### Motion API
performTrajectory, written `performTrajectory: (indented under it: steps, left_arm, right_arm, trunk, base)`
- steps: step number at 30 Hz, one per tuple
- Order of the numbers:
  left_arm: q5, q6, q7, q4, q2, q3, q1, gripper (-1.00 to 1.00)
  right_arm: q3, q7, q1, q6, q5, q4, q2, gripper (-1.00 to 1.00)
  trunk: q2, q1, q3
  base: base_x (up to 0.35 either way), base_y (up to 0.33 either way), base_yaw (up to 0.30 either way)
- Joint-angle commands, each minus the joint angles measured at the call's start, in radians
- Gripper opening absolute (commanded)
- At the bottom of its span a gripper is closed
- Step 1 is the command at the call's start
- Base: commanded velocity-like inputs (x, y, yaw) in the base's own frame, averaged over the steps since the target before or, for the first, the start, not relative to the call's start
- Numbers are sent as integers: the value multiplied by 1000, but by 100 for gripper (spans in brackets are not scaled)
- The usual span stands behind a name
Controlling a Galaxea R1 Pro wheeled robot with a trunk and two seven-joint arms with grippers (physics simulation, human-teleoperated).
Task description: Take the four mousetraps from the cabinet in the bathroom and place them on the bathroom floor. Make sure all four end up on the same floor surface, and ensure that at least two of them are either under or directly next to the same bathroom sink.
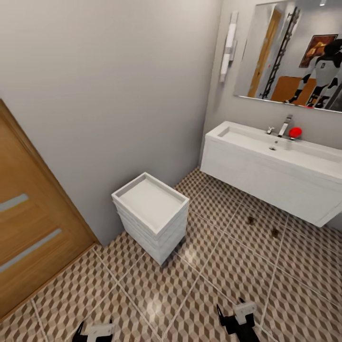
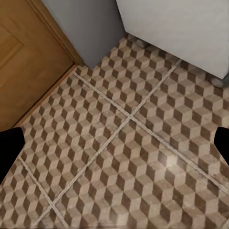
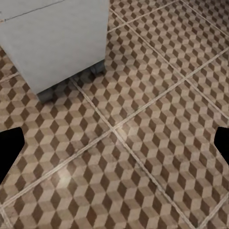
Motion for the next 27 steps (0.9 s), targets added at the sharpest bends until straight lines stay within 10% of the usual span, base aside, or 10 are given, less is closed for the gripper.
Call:
performTrajectory:
  steps: [1, 27]
  left_arm:
    - [3, 0, 9, -3, 1, -8, -1, 100]
    - [3, 0, 10, -3, 1, -8, -1, 100]
  right_arm:
    - [9, -6, 0, -2, -3, 0, 0, 100]
    - [9, -6, 0, -2, -3, 0, 1, 100]
  trunk:
    - [-2, 0, -2]
    - [-2, 0, -2]
  base:
    - [0, 0, 288]
    - [0, 0, 288]
